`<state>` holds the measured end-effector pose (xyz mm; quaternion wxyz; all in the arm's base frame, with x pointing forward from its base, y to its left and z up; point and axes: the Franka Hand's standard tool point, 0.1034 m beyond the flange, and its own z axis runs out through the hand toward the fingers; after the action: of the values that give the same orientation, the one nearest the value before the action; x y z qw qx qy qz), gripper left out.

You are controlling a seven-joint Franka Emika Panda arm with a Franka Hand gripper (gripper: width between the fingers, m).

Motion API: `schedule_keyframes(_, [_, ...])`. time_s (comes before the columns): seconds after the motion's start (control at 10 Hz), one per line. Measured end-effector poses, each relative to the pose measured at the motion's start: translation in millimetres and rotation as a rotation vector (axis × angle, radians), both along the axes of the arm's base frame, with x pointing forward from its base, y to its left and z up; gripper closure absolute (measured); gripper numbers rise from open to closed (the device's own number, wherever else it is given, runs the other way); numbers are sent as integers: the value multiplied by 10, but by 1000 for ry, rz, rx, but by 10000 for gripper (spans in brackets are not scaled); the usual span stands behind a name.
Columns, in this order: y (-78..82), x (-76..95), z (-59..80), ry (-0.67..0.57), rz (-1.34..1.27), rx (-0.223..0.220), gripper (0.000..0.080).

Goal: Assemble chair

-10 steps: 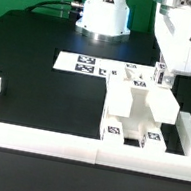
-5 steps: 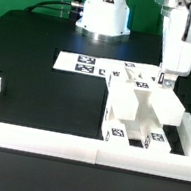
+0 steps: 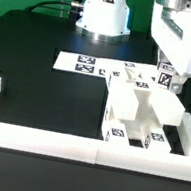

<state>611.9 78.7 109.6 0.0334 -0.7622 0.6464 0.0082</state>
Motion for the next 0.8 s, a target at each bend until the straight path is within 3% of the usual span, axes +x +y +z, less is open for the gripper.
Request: schedule_keyframes(0.8, [-37,-11,14,-3,684,-32,151])
